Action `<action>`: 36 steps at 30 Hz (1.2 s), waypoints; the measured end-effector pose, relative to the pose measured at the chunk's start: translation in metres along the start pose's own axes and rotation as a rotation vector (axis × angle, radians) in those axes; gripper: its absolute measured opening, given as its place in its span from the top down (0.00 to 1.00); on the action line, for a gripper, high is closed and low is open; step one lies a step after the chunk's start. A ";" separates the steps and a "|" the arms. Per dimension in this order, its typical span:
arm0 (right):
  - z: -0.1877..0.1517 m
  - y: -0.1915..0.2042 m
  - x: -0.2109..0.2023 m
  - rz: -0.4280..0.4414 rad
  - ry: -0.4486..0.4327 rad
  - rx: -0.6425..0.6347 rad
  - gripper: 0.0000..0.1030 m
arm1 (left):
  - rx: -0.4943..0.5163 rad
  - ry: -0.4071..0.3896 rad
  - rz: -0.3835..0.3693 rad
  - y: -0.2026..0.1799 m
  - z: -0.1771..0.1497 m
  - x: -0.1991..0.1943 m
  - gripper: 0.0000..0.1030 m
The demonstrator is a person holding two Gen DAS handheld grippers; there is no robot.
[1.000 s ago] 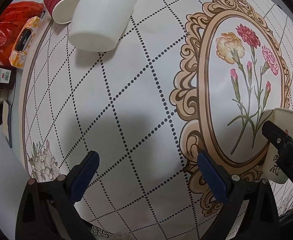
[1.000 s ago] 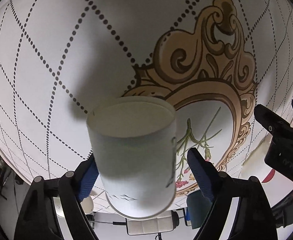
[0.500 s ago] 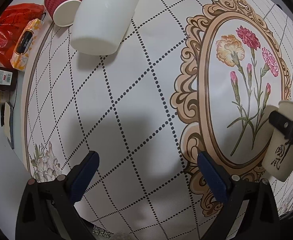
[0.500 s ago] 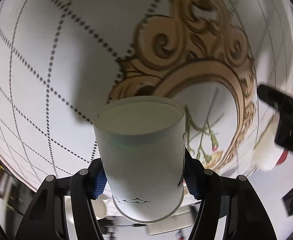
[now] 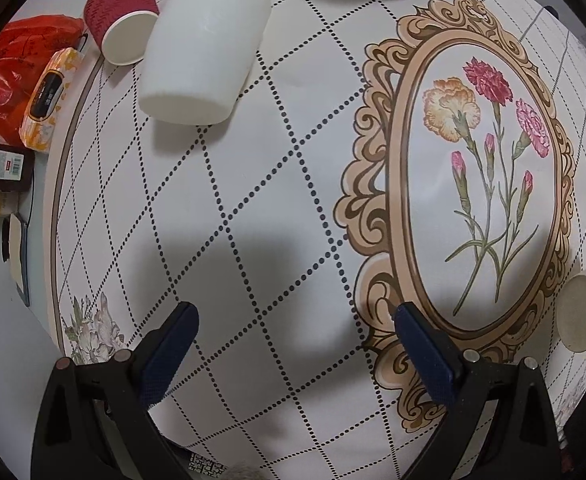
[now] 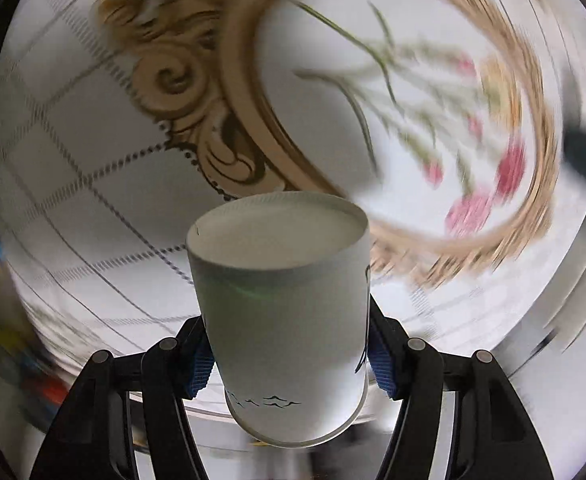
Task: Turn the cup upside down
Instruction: 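Lift the cup with the right tool and rotate it rim-down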
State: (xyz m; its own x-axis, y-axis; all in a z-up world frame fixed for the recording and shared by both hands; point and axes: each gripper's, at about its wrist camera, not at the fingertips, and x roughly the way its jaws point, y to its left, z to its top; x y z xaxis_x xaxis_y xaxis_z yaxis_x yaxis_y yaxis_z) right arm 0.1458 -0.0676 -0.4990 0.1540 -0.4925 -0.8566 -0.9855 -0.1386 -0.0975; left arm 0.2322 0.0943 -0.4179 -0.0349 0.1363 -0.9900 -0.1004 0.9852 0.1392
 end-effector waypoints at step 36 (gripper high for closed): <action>-0.053 -0.109 0.085 0.642 0.046 0.889 0.34 | 0.093 0.007 -0.078 -0.080 -0.020 -0.022 0.03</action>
State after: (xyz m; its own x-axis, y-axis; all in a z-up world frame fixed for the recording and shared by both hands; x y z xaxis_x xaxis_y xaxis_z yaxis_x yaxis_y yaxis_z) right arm 0.2702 -0.1399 -0.5340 -0.4222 -0.2856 -0.8603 -0.5790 0.8152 0.0135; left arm 0.2210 0.0105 -0.4065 -0.0371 0.0588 -0.9976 -0.0102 0.9982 0.0592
